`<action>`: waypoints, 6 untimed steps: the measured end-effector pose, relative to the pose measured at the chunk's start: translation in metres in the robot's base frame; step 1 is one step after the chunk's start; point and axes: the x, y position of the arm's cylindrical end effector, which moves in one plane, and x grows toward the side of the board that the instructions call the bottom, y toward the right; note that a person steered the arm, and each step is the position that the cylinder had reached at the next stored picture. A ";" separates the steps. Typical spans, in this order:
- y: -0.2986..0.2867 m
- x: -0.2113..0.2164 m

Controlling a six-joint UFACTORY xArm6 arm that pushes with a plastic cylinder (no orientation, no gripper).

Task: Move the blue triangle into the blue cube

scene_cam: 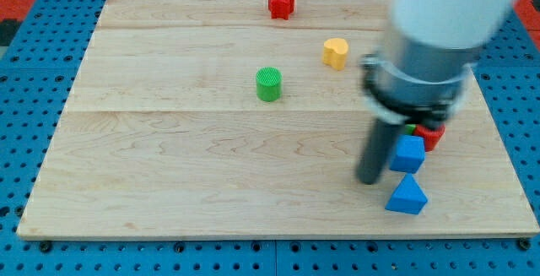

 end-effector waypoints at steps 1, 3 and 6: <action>-0.029 0.031; 0.063 0.033; 0.119 0.032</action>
